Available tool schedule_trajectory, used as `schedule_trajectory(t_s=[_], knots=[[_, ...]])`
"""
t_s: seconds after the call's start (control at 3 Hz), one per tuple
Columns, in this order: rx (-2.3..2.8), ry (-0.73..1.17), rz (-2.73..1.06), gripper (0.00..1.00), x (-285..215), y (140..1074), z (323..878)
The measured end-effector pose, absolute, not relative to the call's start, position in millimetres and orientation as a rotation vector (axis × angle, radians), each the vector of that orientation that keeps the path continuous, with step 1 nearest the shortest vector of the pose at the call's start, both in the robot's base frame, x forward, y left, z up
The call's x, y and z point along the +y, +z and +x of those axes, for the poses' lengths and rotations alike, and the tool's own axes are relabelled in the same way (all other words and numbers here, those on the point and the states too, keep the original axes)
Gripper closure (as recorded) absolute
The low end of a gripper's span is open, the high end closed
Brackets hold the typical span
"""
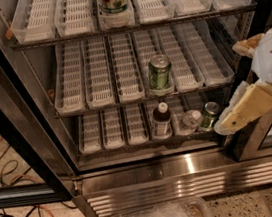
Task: Pick green can from bottom shelf of fridge
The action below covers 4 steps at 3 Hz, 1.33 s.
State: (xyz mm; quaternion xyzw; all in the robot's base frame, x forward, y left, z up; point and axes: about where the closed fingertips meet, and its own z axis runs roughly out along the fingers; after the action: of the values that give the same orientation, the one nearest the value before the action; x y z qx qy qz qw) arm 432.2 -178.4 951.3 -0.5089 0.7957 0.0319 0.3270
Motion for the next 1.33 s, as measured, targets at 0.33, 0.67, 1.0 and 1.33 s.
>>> schedule_trajectory(t_s=[0.33,0.67,1.0,1.33], knots=[[2.036,0.127,-1.247,0.0,-165,942,431],[1.984,0.167,-1.144,0.0,-153,932,429],[1.941,0.202,-1.017,0.0,-142,917,427],[1.925,0.232,-0.967,0.0,-138,923,430]])
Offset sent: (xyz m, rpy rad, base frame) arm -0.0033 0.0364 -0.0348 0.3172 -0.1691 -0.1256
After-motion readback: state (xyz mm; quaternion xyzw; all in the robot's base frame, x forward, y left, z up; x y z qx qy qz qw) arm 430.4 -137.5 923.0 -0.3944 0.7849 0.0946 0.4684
